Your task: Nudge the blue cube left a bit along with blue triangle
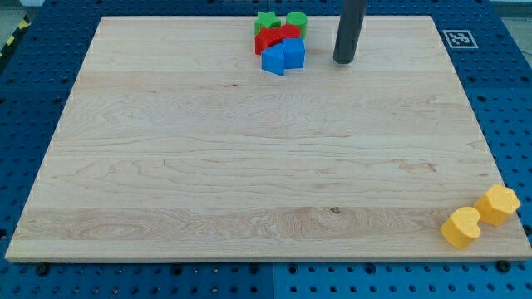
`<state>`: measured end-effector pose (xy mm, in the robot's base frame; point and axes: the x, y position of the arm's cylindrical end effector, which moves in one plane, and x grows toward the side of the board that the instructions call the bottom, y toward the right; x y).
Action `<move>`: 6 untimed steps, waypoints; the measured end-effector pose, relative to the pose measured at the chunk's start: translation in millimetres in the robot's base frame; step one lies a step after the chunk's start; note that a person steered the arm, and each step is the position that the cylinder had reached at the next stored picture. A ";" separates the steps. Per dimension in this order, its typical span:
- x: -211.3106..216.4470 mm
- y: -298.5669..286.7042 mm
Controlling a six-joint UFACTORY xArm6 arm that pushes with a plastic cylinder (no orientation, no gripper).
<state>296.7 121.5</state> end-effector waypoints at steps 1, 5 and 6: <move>-5.7 -6.6; 27.2 -78.1; 27.1 -68.5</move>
